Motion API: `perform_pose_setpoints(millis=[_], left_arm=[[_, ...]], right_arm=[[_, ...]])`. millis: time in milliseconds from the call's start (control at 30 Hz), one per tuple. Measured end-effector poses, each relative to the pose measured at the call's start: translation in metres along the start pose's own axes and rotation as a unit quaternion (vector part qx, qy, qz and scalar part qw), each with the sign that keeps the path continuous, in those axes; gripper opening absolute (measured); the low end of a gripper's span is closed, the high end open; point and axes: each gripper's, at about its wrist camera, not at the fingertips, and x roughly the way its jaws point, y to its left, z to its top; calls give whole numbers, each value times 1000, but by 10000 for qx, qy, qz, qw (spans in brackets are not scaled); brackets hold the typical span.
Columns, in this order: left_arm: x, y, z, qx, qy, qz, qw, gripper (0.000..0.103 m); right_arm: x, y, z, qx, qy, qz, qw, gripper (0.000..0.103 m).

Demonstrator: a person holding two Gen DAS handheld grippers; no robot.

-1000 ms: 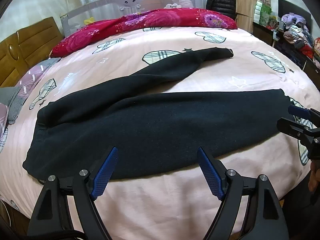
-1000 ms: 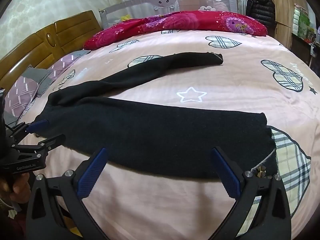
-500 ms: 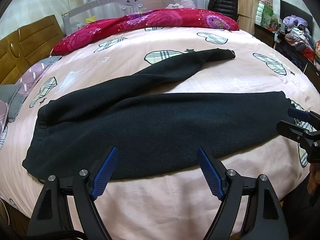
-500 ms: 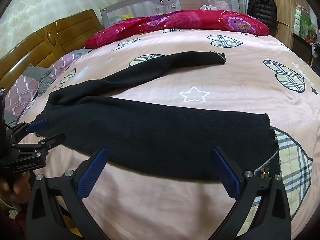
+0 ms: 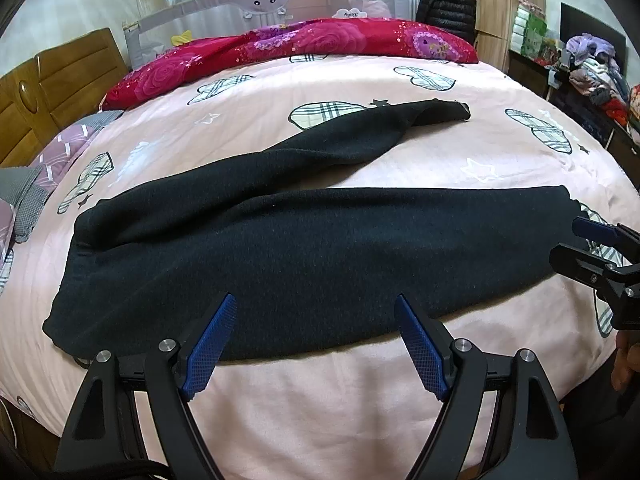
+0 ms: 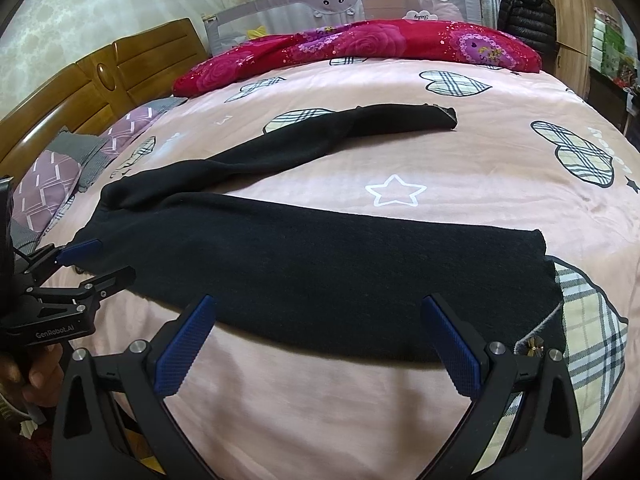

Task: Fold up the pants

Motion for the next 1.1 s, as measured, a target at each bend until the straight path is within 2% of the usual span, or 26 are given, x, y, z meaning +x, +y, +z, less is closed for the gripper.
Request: perform_pose_setpoints(millis=[1100], left_arm=[[2,0,7,71,62,-102,9999,82]], right_arm=[[-4,5,3,-69,-30,-52,10000,102]])
